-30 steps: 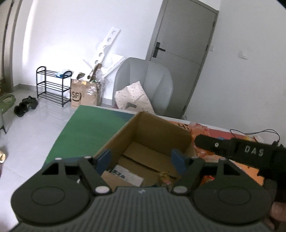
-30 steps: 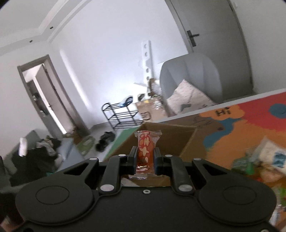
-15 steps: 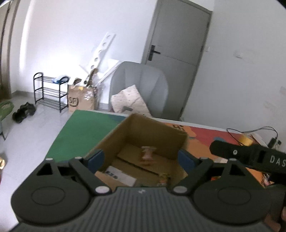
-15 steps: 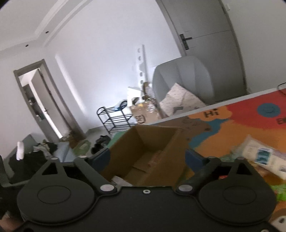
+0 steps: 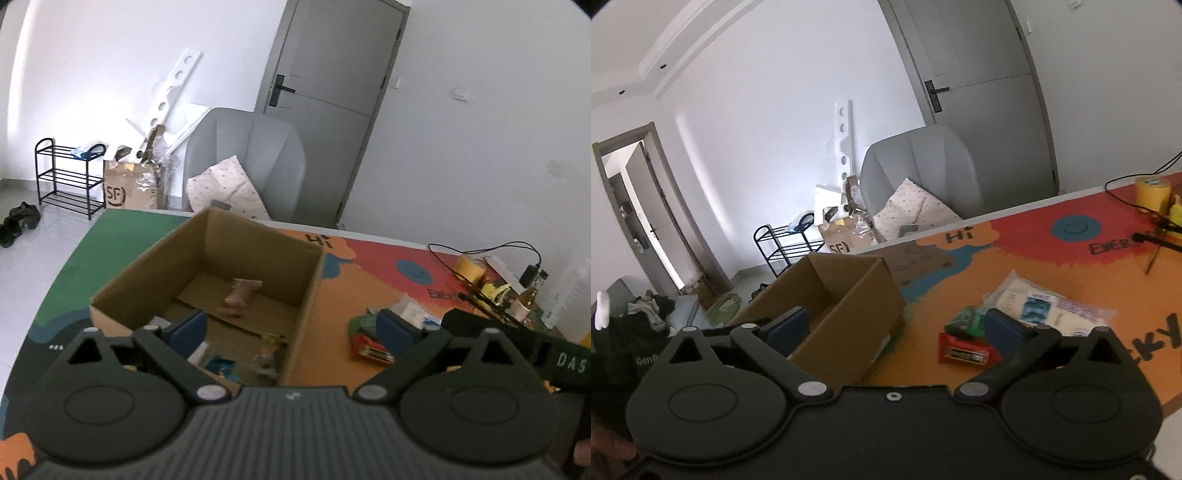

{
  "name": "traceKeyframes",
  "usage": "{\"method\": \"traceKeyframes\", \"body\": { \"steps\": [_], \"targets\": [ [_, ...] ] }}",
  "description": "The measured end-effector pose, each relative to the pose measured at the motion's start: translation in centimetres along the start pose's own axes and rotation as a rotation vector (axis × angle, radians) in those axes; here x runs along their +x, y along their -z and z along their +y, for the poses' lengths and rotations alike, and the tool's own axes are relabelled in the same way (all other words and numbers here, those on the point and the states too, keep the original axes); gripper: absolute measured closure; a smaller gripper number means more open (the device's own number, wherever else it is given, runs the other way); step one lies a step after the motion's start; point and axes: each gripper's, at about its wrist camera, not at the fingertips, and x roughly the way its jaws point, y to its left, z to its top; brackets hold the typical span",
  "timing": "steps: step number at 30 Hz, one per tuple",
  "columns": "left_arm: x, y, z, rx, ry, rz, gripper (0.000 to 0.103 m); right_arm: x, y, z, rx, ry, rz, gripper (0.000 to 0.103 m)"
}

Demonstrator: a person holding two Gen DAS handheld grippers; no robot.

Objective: Organize snacks
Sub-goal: 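Move both grippers back toward the snack pile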

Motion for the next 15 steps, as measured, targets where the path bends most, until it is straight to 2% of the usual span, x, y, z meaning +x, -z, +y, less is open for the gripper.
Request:
{"method": "traceKeyframes", "body": {
  "steps": [5, 9, 15],
  "targets": [
    [-0.1, 0.5, -1.3, 0.011, 0.034, 0.011, 0.005, -0.9, 0.5, -1.0, 0.006, 0.027, -0.007, 0.0],
    [0.0, 1.0, -2.3, 0.012, 0.058, 0.024, 0.005, -1.7, 0.8, -2.0, 0.022, 0.013, 0.001, 0.0],
    [0.5, 1.8, -3.9, 0.033, 0.079, 0.049, 0.005, -2.9, 1.3, -3.5, 0.041, 0.056, 0.007, 0.0]
  ]
}}
